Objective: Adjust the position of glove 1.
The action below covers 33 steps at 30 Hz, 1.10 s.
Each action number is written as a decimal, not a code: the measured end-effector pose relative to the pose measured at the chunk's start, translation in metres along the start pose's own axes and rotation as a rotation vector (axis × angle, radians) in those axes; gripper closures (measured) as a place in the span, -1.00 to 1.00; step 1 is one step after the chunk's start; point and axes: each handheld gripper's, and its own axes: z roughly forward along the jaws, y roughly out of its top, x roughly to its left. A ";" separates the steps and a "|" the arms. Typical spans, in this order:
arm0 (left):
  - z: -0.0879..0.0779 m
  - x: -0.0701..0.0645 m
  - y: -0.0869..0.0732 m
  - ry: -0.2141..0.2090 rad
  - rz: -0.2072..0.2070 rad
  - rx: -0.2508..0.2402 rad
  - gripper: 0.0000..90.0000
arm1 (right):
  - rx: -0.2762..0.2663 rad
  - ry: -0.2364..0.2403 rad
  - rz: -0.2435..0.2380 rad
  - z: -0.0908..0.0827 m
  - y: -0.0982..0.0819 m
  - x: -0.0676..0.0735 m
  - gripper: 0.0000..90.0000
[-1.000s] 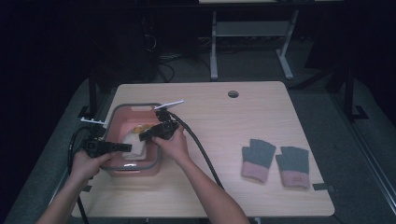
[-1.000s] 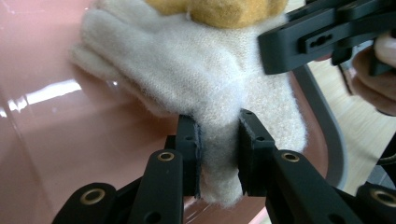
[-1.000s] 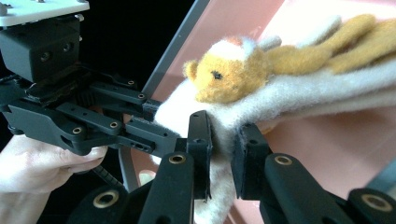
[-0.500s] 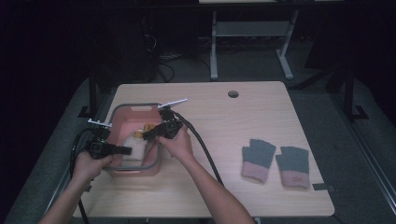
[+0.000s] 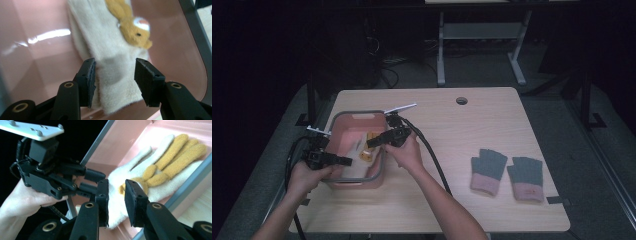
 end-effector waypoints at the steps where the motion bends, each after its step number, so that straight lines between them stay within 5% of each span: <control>1: -0.002 -0.001 0.001 -0.002 -0.004 -0.018 0.19 | -0.002 -0.003 -0.001 -0.001 0.000 0.000 0.62; 6: -0.002 -0.007 0.003 -0.005 0.044 -0.013 0.60 | -0.010 -0.001 0.002 -0.008 -0.002 -0.002 0.61; 16: 0.018 -0.007 0.005 0.048 0.059 0.075 0.55 | -0.022 0.000 -0.003 -0.018 -0.003 -0.003 0.61; 26: 0.001 -0.012 0.008 0.005 0.050 -0.019 0.43 | -0.035 0.002 -0.001 -0.029 -0.007 -0.006 0.57; 33: -0.002 -0.026 0.015 -0.022 0.080 -0.035 0.34 | -0.045 -0.002 0.003 -0.040 -0.011 -0.010 0.52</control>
